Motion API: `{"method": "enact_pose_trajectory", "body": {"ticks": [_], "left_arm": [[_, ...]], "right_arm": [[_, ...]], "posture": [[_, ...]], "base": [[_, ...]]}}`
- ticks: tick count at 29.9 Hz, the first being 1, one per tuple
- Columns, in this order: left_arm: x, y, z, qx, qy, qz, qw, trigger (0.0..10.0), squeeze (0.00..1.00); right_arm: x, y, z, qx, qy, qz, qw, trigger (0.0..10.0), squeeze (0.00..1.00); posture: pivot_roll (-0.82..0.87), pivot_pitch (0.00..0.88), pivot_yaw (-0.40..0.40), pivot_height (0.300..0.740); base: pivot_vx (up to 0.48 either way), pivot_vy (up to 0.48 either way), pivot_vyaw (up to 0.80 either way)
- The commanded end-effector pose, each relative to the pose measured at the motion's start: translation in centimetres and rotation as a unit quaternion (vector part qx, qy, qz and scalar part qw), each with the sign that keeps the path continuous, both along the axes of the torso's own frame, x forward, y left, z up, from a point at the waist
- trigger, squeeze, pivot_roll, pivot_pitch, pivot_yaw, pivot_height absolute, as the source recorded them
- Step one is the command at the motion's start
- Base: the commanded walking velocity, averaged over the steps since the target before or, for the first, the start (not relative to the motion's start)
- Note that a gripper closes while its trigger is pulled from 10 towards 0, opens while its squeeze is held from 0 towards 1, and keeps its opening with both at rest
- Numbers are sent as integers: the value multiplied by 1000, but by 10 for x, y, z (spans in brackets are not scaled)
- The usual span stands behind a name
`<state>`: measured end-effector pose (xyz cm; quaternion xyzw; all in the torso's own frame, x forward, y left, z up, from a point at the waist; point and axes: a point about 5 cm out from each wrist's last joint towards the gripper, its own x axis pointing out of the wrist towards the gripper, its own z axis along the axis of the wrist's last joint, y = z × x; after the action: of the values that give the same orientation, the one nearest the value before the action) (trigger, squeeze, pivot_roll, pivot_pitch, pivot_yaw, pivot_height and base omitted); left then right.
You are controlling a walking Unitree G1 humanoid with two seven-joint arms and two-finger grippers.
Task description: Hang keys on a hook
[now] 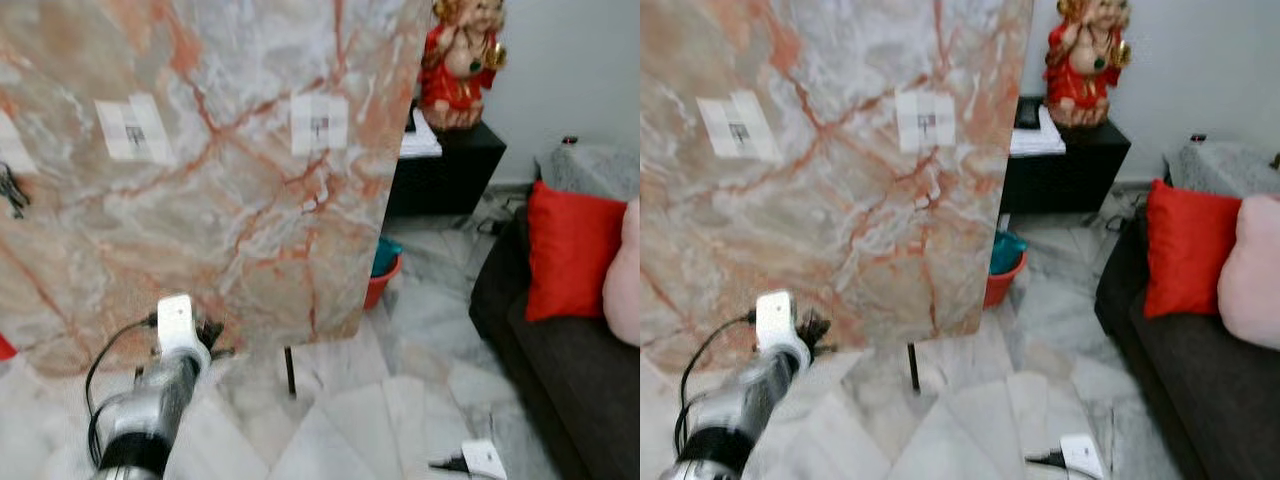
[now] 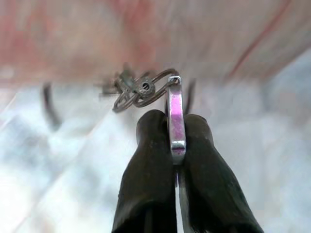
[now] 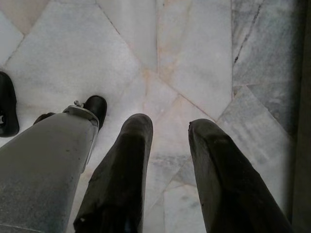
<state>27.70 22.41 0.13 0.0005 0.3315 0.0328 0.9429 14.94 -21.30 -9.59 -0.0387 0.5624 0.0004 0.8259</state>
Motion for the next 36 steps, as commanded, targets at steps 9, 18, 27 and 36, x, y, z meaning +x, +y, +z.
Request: {"method": "enact_pose_trajectory", "body": {"ticks": [9, 18, 27, 36], "left_arm": [[-44, 5, -46, 20, 104, -3, 994, 10000, 0], [-83, 6, -73, 5, 157, 47, 987, 10000, 0], [-87, 6, -75, 9, 154, 58, 986, 10000, 0], [-90, 3, -77, 1, 153, 61, 986, 10000, 0]], "right_arm": [[1, -5, 1, 1, -6, -20, 1000, 10000, 0], [-1, -4, 0, 5, -5, -37, 999, 10000, 0], [-2, -4, 0, 4, -3, -36, 999, 10000, 0], [-1, -5, 0, 4, -3, -32, 999, 10000, 0]], "posture": [[4, 0, -103, 740], [1, 0, -97, 740], [2, 0, -105, 740], [1, 0, -109, 740]], "base": [[0, 0, 0], [0, 0, 0], [0, 0, 0], [100, 0, 0]]}}
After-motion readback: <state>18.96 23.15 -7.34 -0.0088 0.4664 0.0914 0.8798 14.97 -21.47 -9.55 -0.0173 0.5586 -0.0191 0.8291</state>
